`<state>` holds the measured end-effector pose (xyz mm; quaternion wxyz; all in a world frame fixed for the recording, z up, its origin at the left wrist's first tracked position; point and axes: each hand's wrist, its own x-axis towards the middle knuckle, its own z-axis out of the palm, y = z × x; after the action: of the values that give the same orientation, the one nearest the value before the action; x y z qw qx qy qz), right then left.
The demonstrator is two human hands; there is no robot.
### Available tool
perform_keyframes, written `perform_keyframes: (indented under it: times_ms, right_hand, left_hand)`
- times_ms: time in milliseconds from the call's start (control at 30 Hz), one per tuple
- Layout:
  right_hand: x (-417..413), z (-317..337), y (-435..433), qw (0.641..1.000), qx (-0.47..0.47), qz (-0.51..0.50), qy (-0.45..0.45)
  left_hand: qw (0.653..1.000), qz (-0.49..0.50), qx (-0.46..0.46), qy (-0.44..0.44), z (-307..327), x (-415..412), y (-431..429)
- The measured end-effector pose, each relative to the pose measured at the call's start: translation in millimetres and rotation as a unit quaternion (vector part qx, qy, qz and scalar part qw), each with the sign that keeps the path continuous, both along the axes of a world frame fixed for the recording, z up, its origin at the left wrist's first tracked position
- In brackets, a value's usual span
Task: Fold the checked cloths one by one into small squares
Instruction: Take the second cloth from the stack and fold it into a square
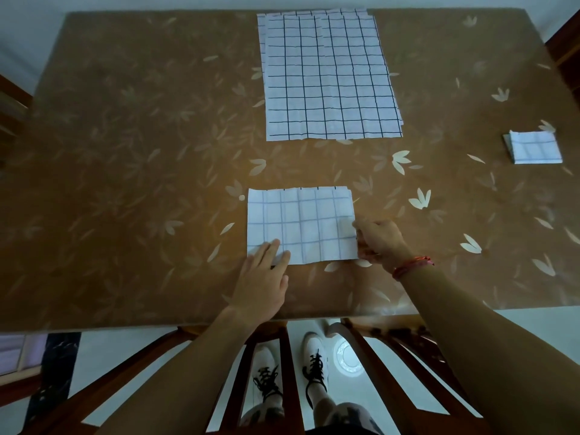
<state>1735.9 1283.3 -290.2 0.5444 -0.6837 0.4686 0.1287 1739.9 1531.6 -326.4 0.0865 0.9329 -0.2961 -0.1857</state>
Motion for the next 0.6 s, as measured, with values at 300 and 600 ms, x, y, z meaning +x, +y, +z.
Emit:
perform_keyframes:
  times_ms: [300,600]
  right_hand:
    - [18.7,-4.3,-1.8,0.999,-0.032,0.02,-0.001]
    - [14.9,-1.6,-1.5,0.998,-0.036,0.052,-0.001]
  left_hand:
    - [1.0,0.007,-0.016,0.024,4.1,1.1,2.8]
    - [1.0,-0.004,-0.03,0.002,6.0,4.6,5.8]
